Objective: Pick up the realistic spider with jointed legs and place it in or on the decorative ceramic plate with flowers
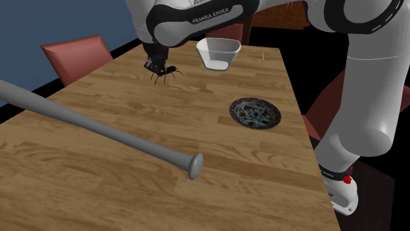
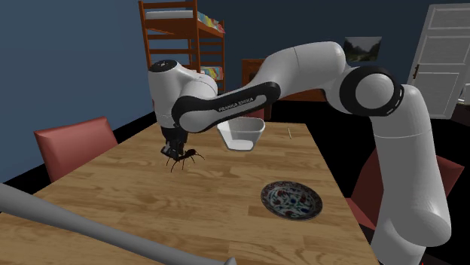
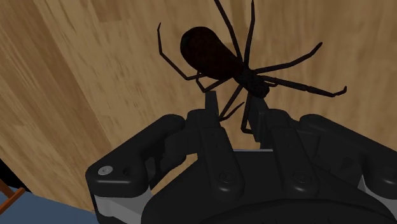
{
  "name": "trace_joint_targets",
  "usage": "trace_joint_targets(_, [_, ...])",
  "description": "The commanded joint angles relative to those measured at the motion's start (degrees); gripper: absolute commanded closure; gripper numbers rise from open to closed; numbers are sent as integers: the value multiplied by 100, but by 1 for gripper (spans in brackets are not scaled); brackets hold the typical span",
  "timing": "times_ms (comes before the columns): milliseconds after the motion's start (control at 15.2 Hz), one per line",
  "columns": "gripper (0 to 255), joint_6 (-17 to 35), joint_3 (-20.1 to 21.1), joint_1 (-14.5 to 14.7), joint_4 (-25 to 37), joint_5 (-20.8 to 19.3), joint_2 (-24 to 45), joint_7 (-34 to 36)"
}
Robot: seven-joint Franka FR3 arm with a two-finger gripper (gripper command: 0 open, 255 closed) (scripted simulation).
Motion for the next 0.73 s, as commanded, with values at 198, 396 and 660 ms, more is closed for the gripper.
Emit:
trace_joint_targets(198, [255, -347, 21, 37, 374, 58, -1, -154])
trace_joint_targets(396, [255, -559, 31, 66, 610, 82, 7, -241])
trace_joint_targets(660, [255, -650, 69, 12, 461, 191, -262, -293])
